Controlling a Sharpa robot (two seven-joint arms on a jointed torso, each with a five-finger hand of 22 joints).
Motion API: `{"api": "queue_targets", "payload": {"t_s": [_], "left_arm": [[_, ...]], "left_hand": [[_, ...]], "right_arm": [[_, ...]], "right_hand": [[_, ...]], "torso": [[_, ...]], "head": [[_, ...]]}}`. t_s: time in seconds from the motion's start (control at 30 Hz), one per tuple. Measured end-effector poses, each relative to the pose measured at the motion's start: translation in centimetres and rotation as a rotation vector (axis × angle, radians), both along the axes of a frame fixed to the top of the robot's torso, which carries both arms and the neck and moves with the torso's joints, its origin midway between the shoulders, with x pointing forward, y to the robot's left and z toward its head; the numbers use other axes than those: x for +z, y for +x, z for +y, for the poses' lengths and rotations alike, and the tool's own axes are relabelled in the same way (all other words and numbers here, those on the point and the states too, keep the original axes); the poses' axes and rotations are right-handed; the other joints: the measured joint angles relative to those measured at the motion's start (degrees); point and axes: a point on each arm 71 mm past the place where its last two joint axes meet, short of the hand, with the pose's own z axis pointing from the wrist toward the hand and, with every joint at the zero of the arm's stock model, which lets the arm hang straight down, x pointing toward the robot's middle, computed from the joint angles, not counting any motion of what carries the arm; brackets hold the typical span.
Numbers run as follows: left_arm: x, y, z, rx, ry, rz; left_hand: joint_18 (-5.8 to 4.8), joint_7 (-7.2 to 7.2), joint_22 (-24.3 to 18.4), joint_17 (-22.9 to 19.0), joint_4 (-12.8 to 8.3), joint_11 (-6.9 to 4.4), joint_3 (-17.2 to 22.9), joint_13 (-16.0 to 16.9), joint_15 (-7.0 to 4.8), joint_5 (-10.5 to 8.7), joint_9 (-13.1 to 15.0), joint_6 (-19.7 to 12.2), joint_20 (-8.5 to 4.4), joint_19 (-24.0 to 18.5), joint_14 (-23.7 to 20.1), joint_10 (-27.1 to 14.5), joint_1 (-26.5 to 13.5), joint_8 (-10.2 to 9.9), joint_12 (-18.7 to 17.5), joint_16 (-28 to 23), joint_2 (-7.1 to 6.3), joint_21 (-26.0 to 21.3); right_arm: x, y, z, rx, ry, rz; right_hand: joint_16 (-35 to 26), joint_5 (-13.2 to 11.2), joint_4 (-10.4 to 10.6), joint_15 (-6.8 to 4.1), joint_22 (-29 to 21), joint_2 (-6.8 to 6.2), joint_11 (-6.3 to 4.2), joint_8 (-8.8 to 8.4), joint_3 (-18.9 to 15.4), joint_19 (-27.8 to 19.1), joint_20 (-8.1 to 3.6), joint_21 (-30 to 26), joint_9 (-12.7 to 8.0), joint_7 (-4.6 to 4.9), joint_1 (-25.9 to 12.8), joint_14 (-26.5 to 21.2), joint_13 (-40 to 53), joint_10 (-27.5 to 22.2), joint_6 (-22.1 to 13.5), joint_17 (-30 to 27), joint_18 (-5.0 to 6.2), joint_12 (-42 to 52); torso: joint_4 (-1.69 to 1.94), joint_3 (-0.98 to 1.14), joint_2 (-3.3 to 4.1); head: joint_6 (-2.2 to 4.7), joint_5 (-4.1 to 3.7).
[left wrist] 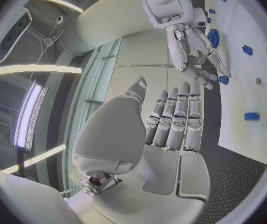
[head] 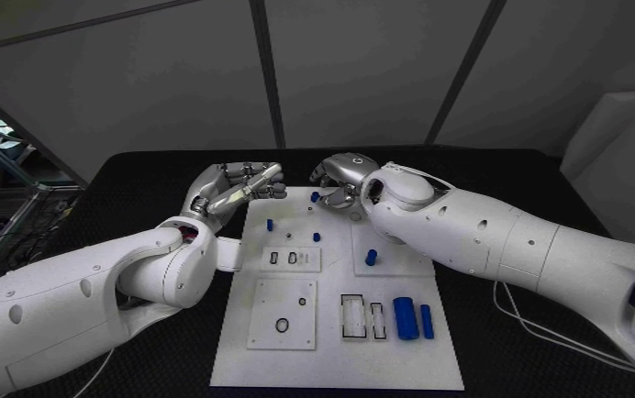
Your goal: Assemble the parts on the task board
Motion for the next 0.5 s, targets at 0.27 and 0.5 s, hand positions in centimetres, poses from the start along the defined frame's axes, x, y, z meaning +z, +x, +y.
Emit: {"api": "queue_targets", "payload": {"t_s": [0.27, 0.5], "left_arm": [[0.0, 0.1, 0.3, 0.006, 0.003, 0.001], [-0.1, 0.2, 0.5, 0.01, 0.005, 0.001]], "left_hand": [[-4.25, 0.0, 0.0, 0.1, 0.0, 0.22, 0.0, 0.0, 0.0, 0.0, 0.0, 0.0, 0.0, 0.0, 0.0, -0.2, 0.0, 0.0, 0.0, 0.0, 0.0, 0.0], [-0.37, 0.0, 0.0, 0.1, 0.0, 0.22, 0.0, 0.0, 0.0, 0.0, 0.0, 0.0, 0.0, 0.0, 0.0, -0.2, 0.0, 0.0, 0.0, 0.0, 0.0, 0.0]], "right_arm": [[0.9, -1.4, -2.8, 0.008, 0.036, -0.036], [1.7, -2.6, -8.4, -0.07, 0.101, -0.023]], "right_hand": [[0.9, 2.5, 0.5, 0.0, 3.4, 0.62, -0.74, 1.64, -1.3, 2.1, -0.38, 1.8, 1.1, 0.57, 1.2, 0.0, 0.7, 3.9, 6.6, 1.5, -0.01, 3.8], [4.4, 5.8, 2.7, -2.78, 9.1, -2.29, -3.81, 2.67, -3.5, 5.8, -2.27, 5.2, 1.3, -0.95, 0.7, 0.0, 7.7, 17.7, 9.9, 6.7, 0.0, 15.1]], "torso": [[-0.15, 0.13, -0.09], [-0.62, 0.38, -0.41]], "head": [[0.23, -0.14], [0.46, -0.16]]}}
